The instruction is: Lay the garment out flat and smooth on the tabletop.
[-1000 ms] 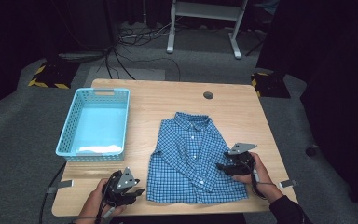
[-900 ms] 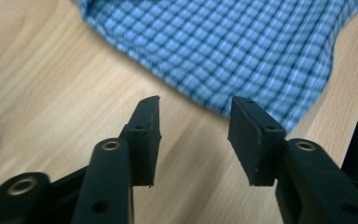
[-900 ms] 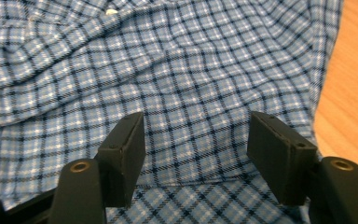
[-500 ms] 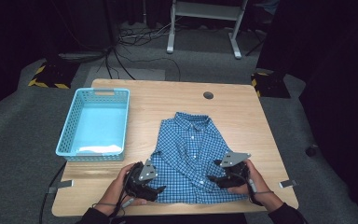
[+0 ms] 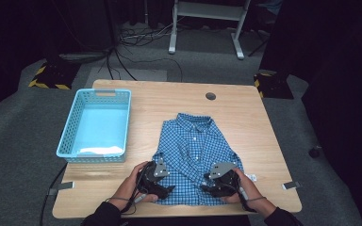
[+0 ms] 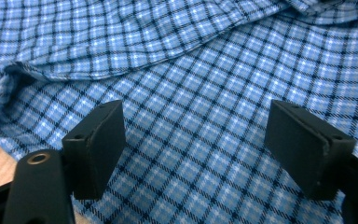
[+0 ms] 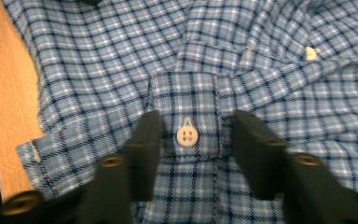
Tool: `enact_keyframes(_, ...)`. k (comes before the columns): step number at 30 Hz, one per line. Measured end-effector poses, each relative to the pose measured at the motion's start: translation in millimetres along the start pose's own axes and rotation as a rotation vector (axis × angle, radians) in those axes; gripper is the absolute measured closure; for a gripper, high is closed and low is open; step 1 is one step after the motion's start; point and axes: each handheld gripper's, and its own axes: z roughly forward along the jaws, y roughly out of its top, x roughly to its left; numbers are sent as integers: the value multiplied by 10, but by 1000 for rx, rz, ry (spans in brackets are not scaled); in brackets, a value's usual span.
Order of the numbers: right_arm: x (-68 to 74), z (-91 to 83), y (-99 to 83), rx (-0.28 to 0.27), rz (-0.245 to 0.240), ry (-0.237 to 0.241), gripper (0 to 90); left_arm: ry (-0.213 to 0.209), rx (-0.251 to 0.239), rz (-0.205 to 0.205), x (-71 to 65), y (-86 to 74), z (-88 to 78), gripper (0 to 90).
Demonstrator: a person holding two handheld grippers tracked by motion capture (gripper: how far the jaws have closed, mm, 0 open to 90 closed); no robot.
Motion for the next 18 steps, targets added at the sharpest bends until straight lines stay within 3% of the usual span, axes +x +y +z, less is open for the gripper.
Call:
enact_keyframes(2,-16,-15,-5,4,0,-8,673,-5,-36,0,13,-42,10,194)
enact_keyframes(5,-53,-36,-22,1,21,-2,744,-11,-65,3,20,-80,12,191)
enact_keyframes(14,-83,-130,-22,-12,13,1,751,-8,-63,2,18,-79,12,191)
enact_keyframes(18,-115,-241,-1,-53,19,-18,756,-7,-63,4,19,-79,12,191)
